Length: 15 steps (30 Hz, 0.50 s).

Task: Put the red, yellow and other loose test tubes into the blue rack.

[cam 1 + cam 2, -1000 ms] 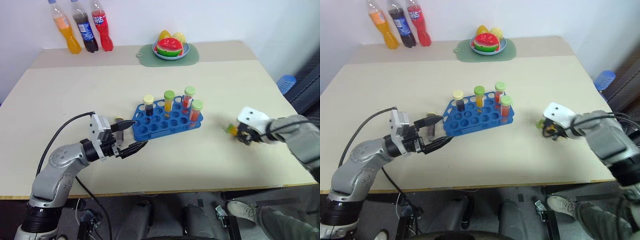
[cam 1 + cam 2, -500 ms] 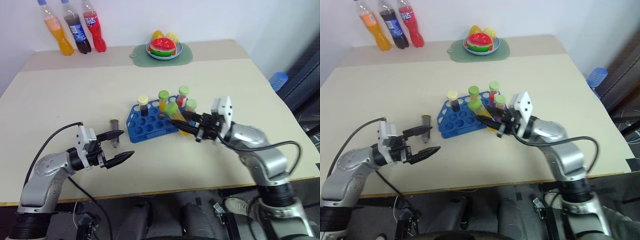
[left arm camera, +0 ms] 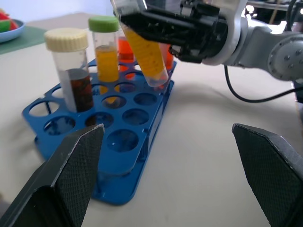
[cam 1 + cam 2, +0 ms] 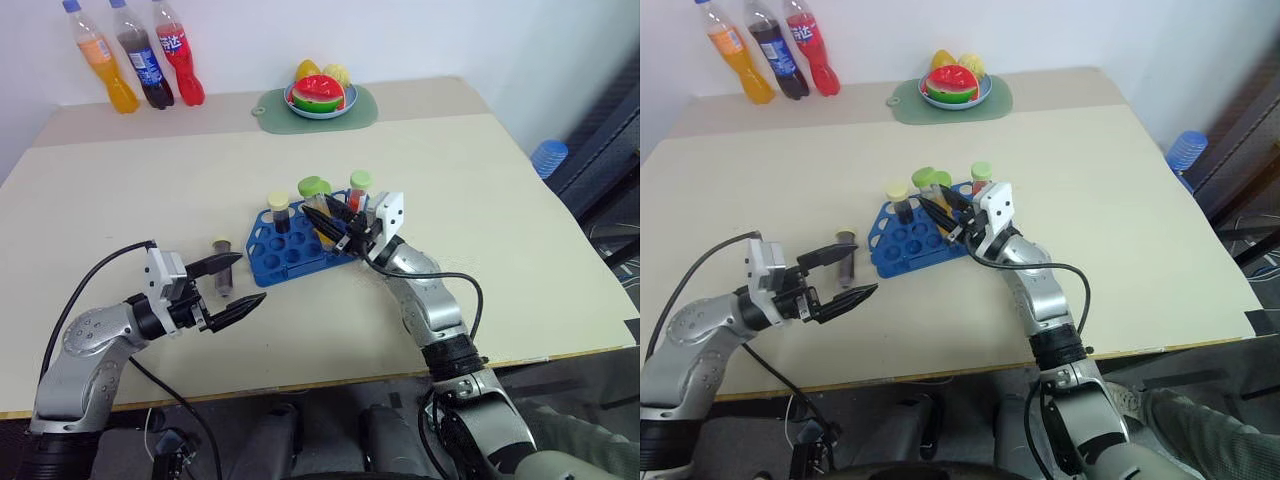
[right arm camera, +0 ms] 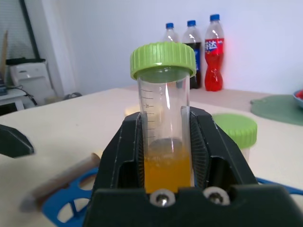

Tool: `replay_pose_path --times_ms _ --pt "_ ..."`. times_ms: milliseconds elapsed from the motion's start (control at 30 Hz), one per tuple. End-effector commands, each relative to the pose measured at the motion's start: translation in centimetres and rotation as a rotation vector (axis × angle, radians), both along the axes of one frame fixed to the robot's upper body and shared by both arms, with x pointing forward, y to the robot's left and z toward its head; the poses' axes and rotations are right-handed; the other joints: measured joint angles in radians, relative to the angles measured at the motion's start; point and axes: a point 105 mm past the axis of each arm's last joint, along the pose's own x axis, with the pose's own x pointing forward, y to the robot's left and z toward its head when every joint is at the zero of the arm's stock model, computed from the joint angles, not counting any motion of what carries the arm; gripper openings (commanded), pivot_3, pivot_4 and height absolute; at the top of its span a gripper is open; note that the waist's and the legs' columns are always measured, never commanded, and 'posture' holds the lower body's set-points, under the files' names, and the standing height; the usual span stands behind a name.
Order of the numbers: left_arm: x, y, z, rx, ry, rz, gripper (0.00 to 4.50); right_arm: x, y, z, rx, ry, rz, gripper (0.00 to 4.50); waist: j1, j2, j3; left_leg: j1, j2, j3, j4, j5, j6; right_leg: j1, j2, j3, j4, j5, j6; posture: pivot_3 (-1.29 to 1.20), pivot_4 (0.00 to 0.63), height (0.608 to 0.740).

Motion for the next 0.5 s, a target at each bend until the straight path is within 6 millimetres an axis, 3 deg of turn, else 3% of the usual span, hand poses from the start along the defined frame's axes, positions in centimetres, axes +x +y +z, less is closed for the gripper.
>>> replay_pose_path --times_ms 33,300,500 --pt "-0.2 0.2 1.3 -0.016 -0.045 0.02 4.5 0.6 0.1 0.6 0.016 -0.06 -0.027 0.84 0.001 0.0 0.0 0.0 0.0 0.0 0.0 0.0 0.0 0.0 0.0 0.0 0.0 0.0 0.0 0.0 0.15 0.74" --pt "-0.5 0.0 0.9 -0.026 -0.024 0.044 4.5 1.7 0.1 -1.1 0.017 -0.063 -0.097 0.84 0.0 0.0 -0.001 0.001 0.0 0.0 0.0 0.0 0.0 0.0 0.0 0.0 0.001 0.0 0.0 0.0 0.15 0.74" --pt "-0.4 0.4 1.0 -0.024 -0.012 0.053 4.5 0.4 -1.1 -1.3 0.027 -0.085 -0.087 0.84 0.005 0.0 -0.001 0.001 0.0 -0.001 0.001 0.0 0.0 0.001 0.0 0.0 0.001 0.0 0.0 0.0 0.15 0.74"
